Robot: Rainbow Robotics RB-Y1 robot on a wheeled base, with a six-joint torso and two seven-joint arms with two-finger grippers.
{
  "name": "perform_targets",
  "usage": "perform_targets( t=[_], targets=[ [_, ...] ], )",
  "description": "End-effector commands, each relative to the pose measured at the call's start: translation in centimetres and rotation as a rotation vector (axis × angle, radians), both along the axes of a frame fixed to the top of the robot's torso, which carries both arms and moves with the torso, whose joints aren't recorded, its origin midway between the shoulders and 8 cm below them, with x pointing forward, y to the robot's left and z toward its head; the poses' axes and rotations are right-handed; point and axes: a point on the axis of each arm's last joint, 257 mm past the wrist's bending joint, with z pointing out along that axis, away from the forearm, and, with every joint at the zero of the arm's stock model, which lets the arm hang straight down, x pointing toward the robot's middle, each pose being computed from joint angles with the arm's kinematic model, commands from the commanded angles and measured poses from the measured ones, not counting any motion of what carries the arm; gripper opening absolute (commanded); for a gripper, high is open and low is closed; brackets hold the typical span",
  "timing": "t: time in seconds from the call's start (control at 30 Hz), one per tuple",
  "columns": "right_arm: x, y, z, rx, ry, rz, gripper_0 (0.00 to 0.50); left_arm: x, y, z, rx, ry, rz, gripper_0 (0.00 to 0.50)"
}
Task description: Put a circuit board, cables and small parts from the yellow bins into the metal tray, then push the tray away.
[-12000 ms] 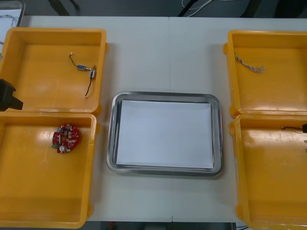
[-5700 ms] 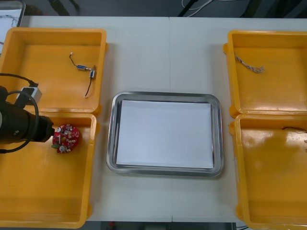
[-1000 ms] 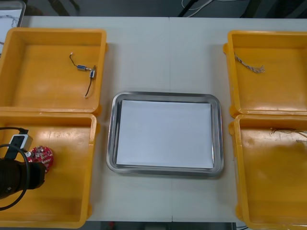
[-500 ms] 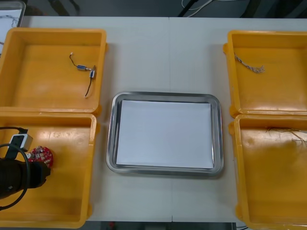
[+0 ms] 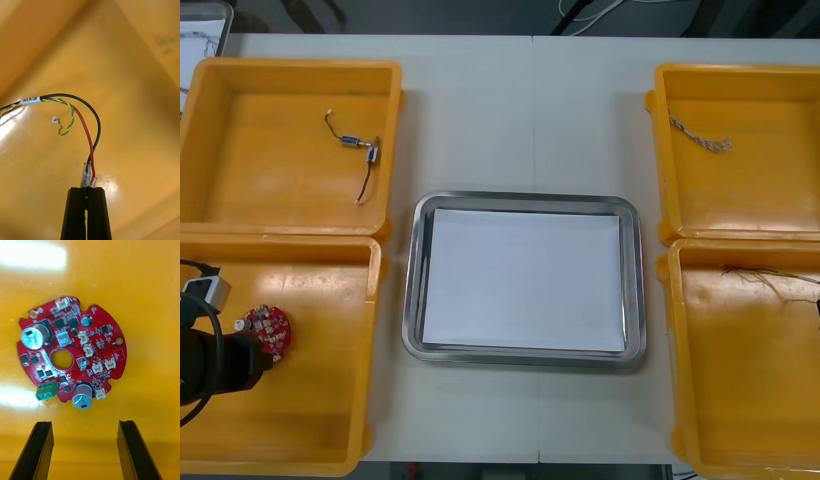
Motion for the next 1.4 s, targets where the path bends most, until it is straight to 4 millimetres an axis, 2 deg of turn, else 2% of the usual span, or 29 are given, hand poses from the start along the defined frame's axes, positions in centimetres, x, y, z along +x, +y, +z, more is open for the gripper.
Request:
perform_targets(
  t=[0.03,0.27,0.63,0.93,1.3,1.33,1.37,1.4],
  targets=[
    [-1.8,1.5,0.0,0.025,-0.005,-0.018,0.0,1.5,1.0,4.7,-0.012,-0.048,0.076,0.5],
    [-3.5,3.8,-0.2,0.047,-0.008,-0.004,0.0,1.5,2.2,6.9,0.006,-0.058,0.102,0.5],
    [-7.2,5.0,-0.9,0.035,0.019,0.004,0.0,1.7,3.8,7.8,0.136,-0.058,-0.041,0.5],
    [-8.3,4.6,-1.4,0.031,0.024,-0.022,0.0,1.8,3.7,8.7,0.181,-0.052,-0.158,0.5],
    [-8.5,3.4,-1.6,0.004,0.027,-0.058,0.0,1.2,4.1,8.0,0.266,-0.058,-0.351,0.5],
    [-8.5,3.4,-1.5,0.0,0.025,-0.056,0.007,1.1,4.1,7.8,0.27,-0.059,-0.367,0.5],
    [-8.5,3.3,-1.5,-0.003,0.027,-0.057,0.047,1.0,4.1,7.7,0.272,-0.06,-0.375,0.5],
    [-8.5,3.1,-1.4,-0.005,0.022,-0.061,0.183,0.9,4.1,7.6,0.278,-0.061,-0.393,0.5]
  ],
)
